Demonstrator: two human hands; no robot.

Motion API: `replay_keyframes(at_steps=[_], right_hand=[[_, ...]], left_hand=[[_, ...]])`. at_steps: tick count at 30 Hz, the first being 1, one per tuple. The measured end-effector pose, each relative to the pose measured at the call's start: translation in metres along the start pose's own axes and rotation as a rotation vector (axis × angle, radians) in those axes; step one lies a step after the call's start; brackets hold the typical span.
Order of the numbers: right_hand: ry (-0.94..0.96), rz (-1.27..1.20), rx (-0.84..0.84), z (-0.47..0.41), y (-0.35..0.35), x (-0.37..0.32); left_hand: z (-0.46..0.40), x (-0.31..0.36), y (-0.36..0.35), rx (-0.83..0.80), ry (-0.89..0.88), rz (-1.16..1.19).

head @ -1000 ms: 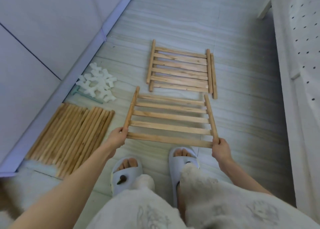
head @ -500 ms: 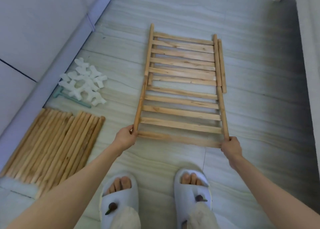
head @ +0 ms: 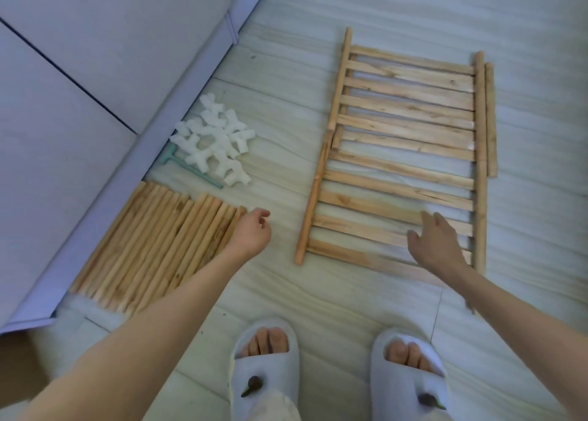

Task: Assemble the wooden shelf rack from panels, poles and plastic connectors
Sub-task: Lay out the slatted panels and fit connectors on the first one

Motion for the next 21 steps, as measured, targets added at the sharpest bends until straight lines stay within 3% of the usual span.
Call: replay_keyframes(at_steps=[4, 6, 10, 21], right_hand=[[0.405, 0.136, -0.099, 0.001, -0.024, -0.082], [0.512, 0.250, -0.171, 0.006, -0.047, -0.104], [0.545, 0.382, -0.249, 0.017, -0.082, -0.104], [0.558, 0.417, -0.127, 0.032, -0.080, -0.103]], left_hand=[[-0.035, 0.006, 0.048, 0.230, -0.086, -0.184], [-0.053, 0.008, 0.064, 0.270, -0.075, -0.241], [-0.082, 0.013, 0.066, 0.169, -0.120, -0.330], [-0.078, 0.032, 0.046, 0.239, -0.307, -0.344]])
Point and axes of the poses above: each hand's wrist, its own z-axis away from the middle knuckle, its own y-axis out of the back of the hand, x = y × z, the point moved 8 cm from there along -z, towards the middle knuckle, and after that the axes turned 9 degrees about z, right-handed, at the moved point
